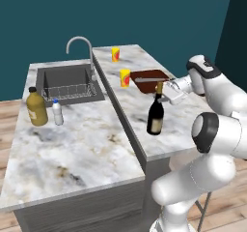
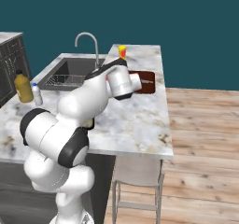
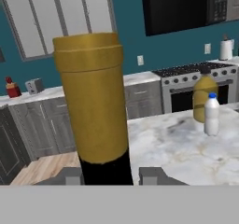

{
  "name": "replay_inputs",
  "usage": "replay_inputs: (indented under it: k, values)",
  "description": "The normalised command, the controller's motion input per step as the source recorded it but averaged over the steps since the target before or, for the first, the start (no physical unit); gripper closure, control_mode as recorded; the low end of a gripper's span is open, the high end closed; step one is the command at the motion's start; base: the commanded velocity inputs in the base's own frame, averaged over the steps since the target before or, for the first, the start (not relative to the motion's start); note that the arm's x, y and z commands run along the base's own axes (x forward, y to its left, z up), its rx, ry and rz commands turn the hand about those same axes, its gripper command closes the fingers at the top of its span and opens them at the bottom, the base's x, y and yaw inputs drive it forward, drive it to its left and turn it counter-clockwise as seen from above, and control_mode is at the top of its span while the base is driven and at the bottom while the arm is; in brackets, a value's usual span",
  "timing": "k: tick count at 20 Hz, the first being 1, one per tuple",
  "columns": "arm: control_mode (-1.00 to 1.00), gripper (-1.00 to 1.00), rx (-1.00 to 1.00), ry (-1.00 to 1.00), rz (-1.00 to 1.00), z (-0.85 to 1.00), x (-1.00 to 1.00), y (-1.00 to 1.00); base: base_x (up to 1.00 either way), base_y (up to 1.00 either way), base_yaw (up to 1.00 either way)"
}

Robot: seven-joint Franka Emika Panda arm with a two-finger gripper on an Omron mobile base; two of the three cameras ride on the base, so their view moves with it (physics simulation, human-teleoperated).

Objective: Place the drinks on the dining counter in a tight cluster.

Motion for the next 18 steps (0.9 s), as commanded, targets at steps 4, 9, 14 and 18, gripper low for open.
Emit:
replay_inputs:
  k: [4,9,14,18]
  values:
    - [-1.00,1.00,0.00,-0.04,0.00,-0.24,0.06,0.04,0.00,0.00,0.00]
    - [-1.00,1.00,0.00,-0.07,0.02,-0.24,-0.05,0.07,0.00,0.00,0.00]
    - [-1.00,1.00,0.00,-0.12,0.07,0.00,-0.18,0.00,0.00,0.00,0.00]
    - [-1.00,1.00,0.00,-0.06,0.06,0.00,-0.02,0.02,0.00,0.00,0.00]
